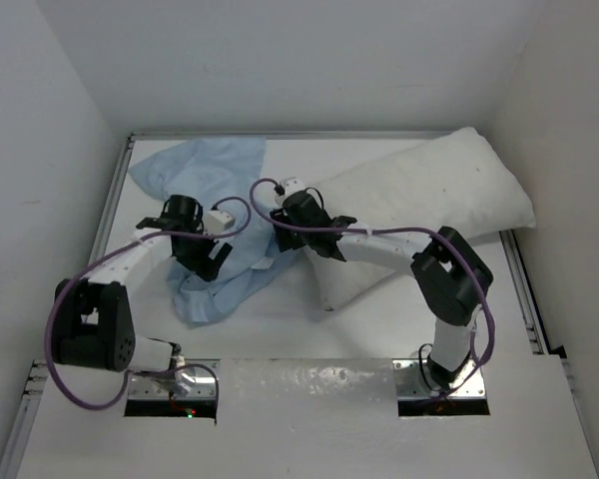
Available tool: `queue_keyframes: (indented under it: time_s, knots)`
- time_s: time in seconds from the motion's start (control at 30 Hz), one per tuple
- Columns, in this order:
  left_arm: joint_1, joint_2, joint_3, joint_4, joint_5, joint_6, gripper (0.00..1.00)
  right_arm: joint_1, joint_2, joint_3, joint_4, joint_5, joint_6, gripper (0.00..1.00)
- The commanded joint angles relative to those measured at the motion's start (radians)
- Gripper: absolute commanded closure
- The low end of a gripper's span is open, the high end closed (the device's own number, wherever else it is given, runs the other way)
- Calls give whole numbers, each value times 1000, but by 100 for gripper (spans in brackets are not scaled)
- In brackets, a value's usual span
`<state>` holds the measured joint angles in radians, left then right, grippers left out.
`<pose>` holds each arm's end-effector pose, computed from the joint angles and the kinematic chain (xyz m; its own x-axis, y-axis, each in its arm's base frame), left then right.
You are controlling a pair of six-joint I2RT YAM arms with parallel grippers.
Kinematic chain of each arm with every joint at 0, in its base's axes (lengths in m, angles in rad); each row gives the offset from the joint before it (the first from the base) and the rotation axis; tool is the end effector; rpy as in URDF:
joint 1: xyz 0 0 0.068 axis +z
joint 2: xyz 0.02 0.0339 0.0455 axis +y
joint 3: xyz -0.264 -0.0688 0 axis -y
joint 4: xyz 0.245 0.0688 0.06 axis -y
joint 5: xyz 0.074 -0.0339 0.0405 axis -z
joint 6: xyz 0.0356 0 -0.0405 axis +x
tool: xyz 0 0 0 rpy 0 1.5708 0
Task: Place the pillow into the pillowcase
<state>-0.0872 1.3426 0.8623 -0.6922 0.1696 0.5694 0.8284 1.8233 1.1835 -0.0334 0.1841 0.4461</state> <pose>0.2461 -0.0275 0.2101 -0.6919 0.5939 -0.4105 0.6223 0.7789 0.0781 0.2776 0.2929 0.2030 -0.6511 -0.0822 -0.7546 -0.3844 0.8929 0.2344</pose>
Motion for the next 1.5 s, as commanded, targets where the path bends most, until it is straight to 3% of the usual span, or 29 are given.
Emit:
queue_keyframes:
  time_s: [0.0, 0.17, 0.23, 0.27, 0.4, 0.53, 0.67, 0.77, 0.87, 1.07, 1.17, 1.27, 1.37, 1.4, 1.47]
  knots:
    - [-20, 39, -28, 138, -2, -89, 17, -43, 28, 38, 101, 15, 69, 49]
    - [-25, 131, -45, 207, -80, -106, 21, -63, 53, 36, 104, 72, 63, 46]
    - [-25, 151, -66, 232, -137, -117, 30, -64, 62, 47, 83, 87, 36, 43]
    - [-25, 159, -77, 241, -149, -117, 42, -61, 82, 62, 72, 101, 22, 32]
    - [-23, 138, -72, 206, -165, -111, 82, -63, 154, 120, 36, 118, 0, 26]
    - [-23, 57, -62, 162, -206, -102, 99, -51, 206, 189, -23, 170, -26, 26]
    - [-22, -48, -51, 117, -298, -98, 100, -6, 249, 251, -54, 219, -99, 26]
    - [28, -168, -17, 126, -471, -60, 100, 5, 237, 220, -59, 195, -87, 28]
    - [125, -214, 65, 76, -487, -23, 100, 5, 193, 131, 34, 105, -52, 28]
    - [98, -215, -38, 25, -412, -40, 100, 6, 284, 197, 112, 15, 0, 26]
    - [98, -247, -71, 34, -517, -45, 100, 6, 306, 214, 90, 28, 19, 27]
    - [98, -255, -72, 25, -533, -39, 100, 6, 310, 174, 154, 5, 10, 32]
    - [98, -257, -69, 34, -518, -49, 100, 6, 350, 182, 181, -43, 9, 49]
    - [96, -255, -69, 40, -518, -49, 100, 5, 375, 189, 176, -49, 16, 68]
    - [98, -253, -51, 63, -527, -55, 100, 2, 389, 215, 158, -40, 19, 92]
